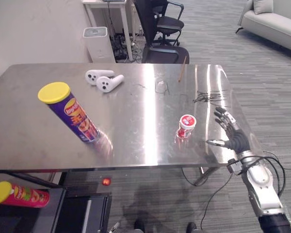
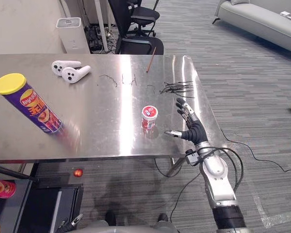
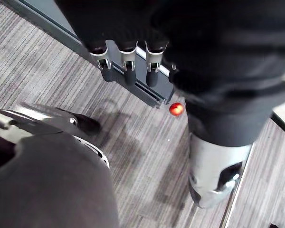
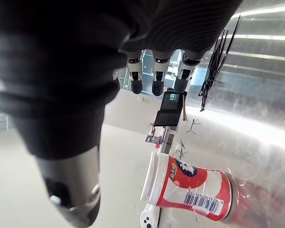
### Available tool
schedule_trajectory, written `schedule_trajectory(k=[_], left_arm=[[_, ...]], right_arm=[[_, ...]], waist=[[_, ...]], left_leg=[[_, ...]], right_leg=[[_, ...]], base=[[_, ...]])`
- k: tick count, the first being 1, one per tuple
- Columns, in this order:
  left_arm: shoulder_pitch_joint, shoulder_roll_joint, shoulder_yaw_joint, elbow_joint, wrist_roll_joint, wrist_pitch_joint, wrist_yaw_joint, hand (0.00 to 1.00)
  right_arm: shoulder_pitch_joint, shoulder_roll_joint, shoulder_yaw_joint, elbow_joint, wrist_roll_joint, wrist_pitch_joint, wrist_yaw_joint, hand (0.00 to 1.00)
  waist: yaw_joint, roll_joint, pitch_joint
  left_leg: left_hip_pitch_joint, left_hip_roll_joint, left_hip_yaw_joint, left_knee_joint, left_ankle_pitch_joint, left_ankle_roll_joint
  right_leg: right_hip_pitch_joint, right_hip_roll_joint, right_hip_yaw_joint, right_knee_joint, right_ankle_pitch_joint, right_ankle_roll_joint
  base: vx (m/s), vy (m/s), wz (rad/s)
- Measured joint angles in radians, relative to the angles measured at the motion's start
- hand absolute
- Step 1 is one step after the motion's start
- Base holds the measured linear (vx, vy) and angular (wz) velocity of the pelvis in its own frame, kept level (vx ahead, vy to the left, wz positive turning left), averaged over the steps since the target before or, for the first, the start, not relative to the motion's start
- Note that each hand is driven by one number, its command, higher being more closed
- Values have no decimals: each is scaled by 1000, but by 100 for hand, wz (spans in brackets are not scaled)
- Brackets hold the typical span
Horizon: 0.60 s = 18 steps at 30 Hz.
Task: Put the gum and the chips on the shelf.
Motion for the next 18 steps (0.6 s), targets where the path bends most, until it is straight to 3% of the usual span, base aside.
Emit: schedule_trajectory(k=[12, 18], left_arm=[[1, 2, -19, -1, 0, -1, -1, 0], [1, 2, -19, -3, -1, -2, -3, 0]], right_arm=[[-66, -3, 0, 99, -1, 14, -53, 0], [-97, -3, 0, 117, -1, 15, -48, 0]], waist=[[18, 7, 16], [20, 8, 35]], left_leg=[[-13, -2, -10, 9, 6, 7], [-14, -9, -31, -33, 45, 12]], right_leg=[[0, -3, -11, 0, 19, -4], [-10, -6, -30, -1, 19, -4]], base=[[-12, 1, 3], [-58, -8, 9]])
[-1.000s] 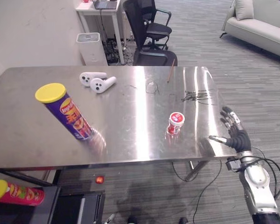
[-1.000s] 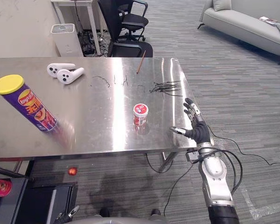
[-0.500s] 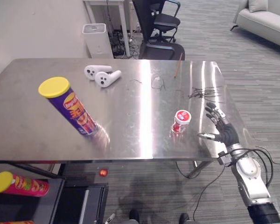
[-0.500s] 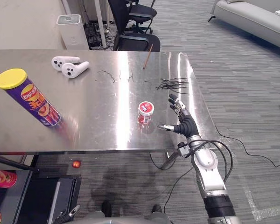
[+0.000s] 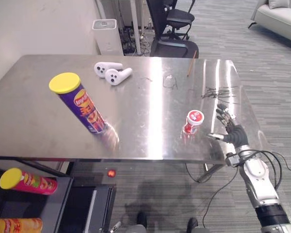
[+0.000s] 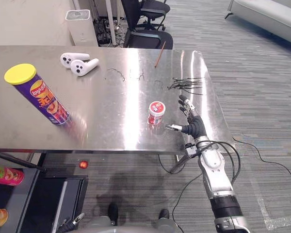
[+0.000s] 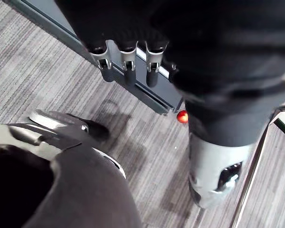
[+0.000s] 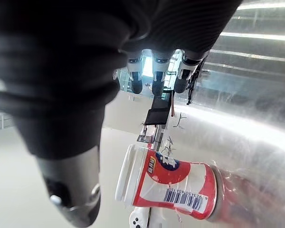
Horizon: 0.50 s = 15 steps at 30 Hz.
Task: Put the gum and the chips on the shelf.
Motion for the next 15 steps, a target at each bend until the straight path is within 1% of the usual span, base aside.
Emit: schedule_trajectory(k=[6, 12, 15], left_arm=[[1, 0, 0, 0, 0, 0, -3, 0], [1, 0, 1, -1, 0, 0, -6, 0], [1, 0, 1, -16, 0, 1, -7, 0]], right_arm=[[-32, 0, 1, 18, -1, 2, 15, 0], [-52, -6, 6, 19, -10, 9, 13, 0], [-66, -6, 8, 26, -12, 23, 10, 0]], waist=[[6, -1, 2], [6, 0, 8], [6, -2, 24]], left_leg=[[0, -2, -7, -11, 9, 0], [-1, -3, -19, -11, 9, 1], [-1, -4, -25, -11, 10, 1]], right_leg=[[-2, 0, -7, 0, 0, 0], [4, 0, -19, -3, 0, 0], [9, 0, -25, -4, 0, 0]], base=[[-14, -5, 3], [10, -4, 4], [3, -3, 7]])
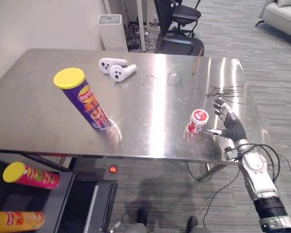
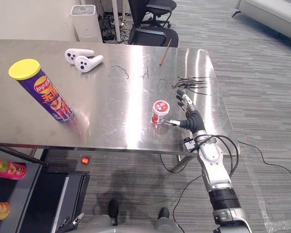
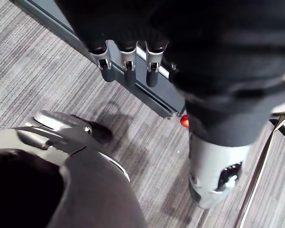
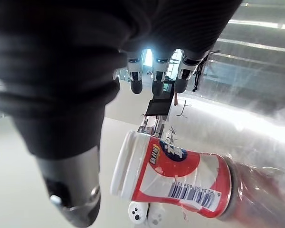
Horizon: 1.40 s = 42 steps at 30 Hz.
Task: Put the gum and the chips on the shelf.
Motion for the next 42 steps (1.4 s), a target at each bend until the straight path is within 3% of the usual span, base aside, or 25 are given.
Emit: schedule_trajectory(k=[21, 22, 31, 42], left_arm=[[-1, 0, 0, -11, -3, 0, -16, 0], [-1, 0, 0, -11, -3, 1, -16, 0], [-1, 1, 0, -12, -3, 2, -16, 0], [-1, 1, 0, -13, -3, 3, -15, 0]], right_arm=[[-74, 0, 42, 71, -7, 8, 15, 0], [-74, 0, 44, 71, -7, 8, 18, 100], [-76, -12, 80, 72, -45, 16, 54, 100], [-91, -27, 107, 81, -45, 14, 40, 100]], waist=[[9, 3, 29], [10, 3, 29], [13, 0, 34], [15, -1, 34]], left_leg=[[0, -10, -19, -26, 19, 5], [-1, -11, -22, -26, 19, 5], [-1, -14, -24, -26, 19, 5], [-1, -14, -24, -27, 20, 6]], right_leg=[[0, -5, -15, -3, 0, 0], [1, -6, -18, -3, 0, 0], [1, -8, -18, -3, 0, 0], [2, -8, -19, -5, 0, 0]], base=[[0, 0, 2], [0, 7, 6], [0, 1, 0], [0, 0, 0]])
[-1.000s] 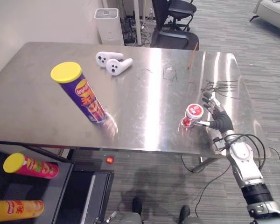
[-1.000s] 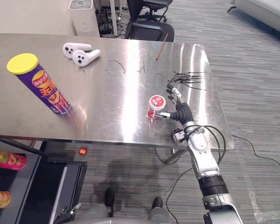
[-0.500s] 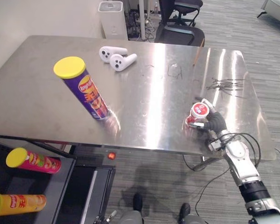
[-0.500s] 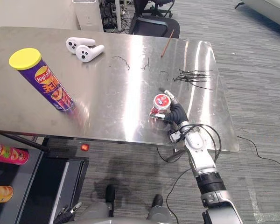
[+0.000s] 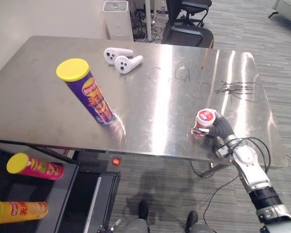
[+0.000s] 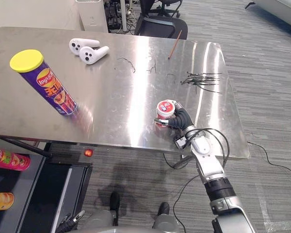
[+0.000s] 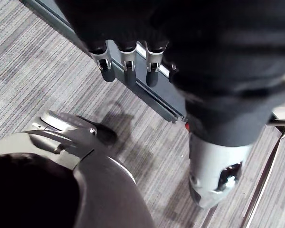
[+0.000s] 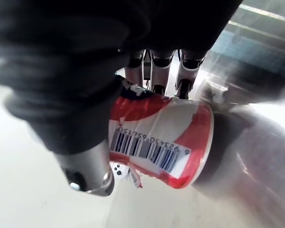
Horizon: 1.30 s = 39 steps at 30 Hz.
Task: Put the gum and the chips on the shelf.
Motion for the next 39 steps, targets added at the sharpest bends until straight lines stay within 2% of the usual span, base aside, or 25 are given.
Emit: schedule_trajectory(k=[10, 14, 20, 23, 31, 39], left_arm=[[0, 0, 0, -7, 1, 0, 3, 0], [2, -1, 1, -7, 2, 0, 4, 0], [11, 0, 7, -8, 4, -4, 5, 0], [12, 0, 14, -8, 4, -4, 5, 0], [14, 0, 20, -5, 4, -4, 12, 0], [14, -1, 20, -4, 1, -2, 28, 0]], right_arm=[[0, -1, -5, -4, -43, -14, -57, 100], [19, -4, -52, -118, -71, -20, -70, 100], [80, -13, -88, -256, -71, -58, -94, 100], [112, -13, -89, -302, -69, -67, -86, 100], [199, -12, -89, -377, -38, -79, -7, 100], [251, -12, -83, -375, -19, -77, -6, 100]], waist=[[7, -1, 0], [6, -3, -1], [-8, -11, -7], [-9, -18, -12], [-16, -19, -43], [-14, -19, -57]], left_leg=[[2, 0, -3, 0, 0, 0], [11, -1, -14, 0, 1, 1], [21, -1, -27, 0, 2, 2], [22, -1, -21, 0, 3, 2], [20, 0, -3, 0, 3, 1], [20, 1, -4, 1, 3, 1]], right_leg=[[5, 0, -3, 0, 0, 0], [19, 0, -14, 1, 0, 0], [34, -1, -24, 9, 0, 0], [31, -2, -18, 8, 0, 0], [17, -1, 7, 9, -1, 0], [17, -1, 6, 11, -1, 0]], base=[[0, 0, 0], [0, 0, 7], [-9, 3, 7], [-30, 1, -6], [-12, 1, -7], [-1, 0, 0]])
